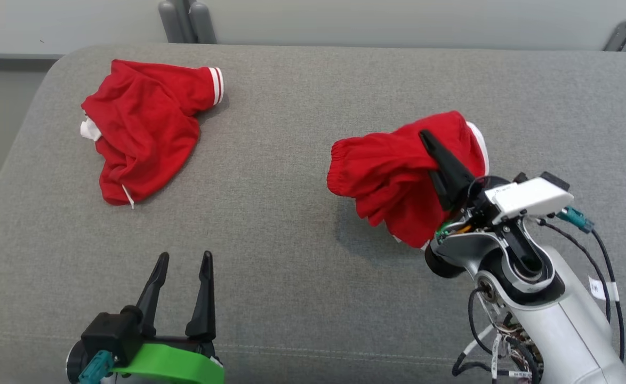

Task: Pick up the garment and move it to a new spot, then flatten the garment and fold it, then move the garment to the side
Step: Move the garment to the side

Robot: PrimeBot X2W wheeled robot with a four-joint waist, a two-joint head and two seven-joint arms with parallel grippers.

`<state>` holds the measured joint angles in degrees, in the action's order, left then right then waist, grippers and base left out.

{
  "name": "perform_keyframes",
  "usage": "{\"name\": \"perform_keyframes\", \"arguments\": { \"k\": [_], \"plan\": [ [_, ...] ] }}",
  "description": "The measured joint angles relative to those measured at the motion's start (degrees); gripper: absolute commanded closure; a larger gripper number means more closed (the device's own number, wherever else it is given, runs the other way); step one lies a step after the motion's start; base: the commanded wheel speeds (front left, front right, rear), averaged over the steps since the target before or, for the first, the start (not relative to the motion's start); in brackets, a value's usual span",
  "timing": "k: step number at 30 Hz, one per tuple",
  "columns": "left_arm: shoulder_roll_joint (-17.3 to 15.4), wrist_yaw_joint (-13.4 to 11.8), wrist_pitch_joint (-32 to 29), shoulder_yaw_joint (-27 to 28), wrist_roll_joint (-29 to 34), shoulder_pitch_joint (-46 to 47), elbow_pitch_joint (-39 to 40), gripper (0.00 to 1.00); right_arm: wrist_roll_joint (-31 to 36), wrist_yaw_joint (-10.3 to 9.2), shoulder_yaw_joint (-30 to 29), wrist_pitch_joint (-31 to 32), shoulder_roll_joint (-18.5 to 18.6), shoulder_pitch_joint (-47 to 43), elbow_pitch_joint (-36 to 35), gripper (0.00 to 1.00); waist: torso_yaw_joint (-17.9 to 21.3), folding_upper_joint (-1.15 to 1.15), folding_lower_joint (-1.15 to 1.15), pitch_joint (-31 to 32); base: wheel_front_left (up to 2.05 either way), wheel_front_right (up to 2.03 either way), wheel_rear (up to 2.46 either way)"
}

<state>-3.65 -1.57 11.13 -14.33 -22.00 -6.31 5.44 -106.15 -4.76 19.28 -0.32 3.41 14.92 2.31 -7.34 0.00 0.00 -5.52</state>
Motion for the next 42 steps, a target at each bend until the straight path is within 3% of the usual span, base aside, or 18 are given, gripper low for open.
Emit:
{"name": "perform_keyframes", "arguments": {
  "k": [5,8,16,19,25,27,33,42],
  "plan": [
    [0.3,0.1,0.0,-1.1,-0.5,1.7,-0.8,0.00,3.0,-2.36,3.4,1.1,1.1,6.4,3.1,1.00,-2.6,0.00,0.00,-0.3,0.00,0.00,0.00],
    [0.5,0.0,0.5,-1.1,-1.5,1.7,-1.3,0.00,5.4,-2.90,8.1,4.0,1.7,11.8,7.5,1.00,-5.3,0.00,0.00,-0.5,0.00,0.00,0.00],
    [0.6,-1.0,1.0,-1.4,-2.0,1.7,-1.9,0.00,5.9,-2.89,12.6,10.6,2.6,19.1,13.4,1.00,-10.5,0.00,0.00,-0.7,0.00,0.00,0.00],
    [0.6,-1.0,1.0,-2.6,-2.0,1.7,-2.0,0.00,8.4,-2.89,13.2,12.8,7.3,20.0,16.9,1.00,-12.9,0.00,0.00,-0.9,0.00,0.00,0.00],
    [0.7,-0.5,1.1,-2.9,-2.5,1.7,-2.2,0.00,10.4,-2.89,12.0,16.7,20.7,19.7,24.7,1.00,-17.5,0.00,0.00,-2.0,0.00,0.00,0.00],
    [0.7,-0.5,1.4,-2.2,-2.5,1.7,-2.3,0.00,11.7,-2.89,13.3,19.0,22.9,19.5,25.9,1.00,-18.4,0.00,0.00,-2.7,0.00,0.00,0.00],
    [0.6,-0.5,1.5,-1.7,-2.5,1.9,-2.3,0.00,11.9,-2.88,15.2,23.7,25.1,19.5,26.1,1.00,-18.0,0.00,0.00,-4.6,0.00,0.00,0.00],
    [-0.4,-0.5,1.5,-1.0,-2.3,4.6,-1.6,0.00,12.4,-2.88,16.1,27.8,26.8,19.8,25.0,1.00,-11.9,0.00,0.00,-5.4,0.00,0.00,0.00]
  ]
}}
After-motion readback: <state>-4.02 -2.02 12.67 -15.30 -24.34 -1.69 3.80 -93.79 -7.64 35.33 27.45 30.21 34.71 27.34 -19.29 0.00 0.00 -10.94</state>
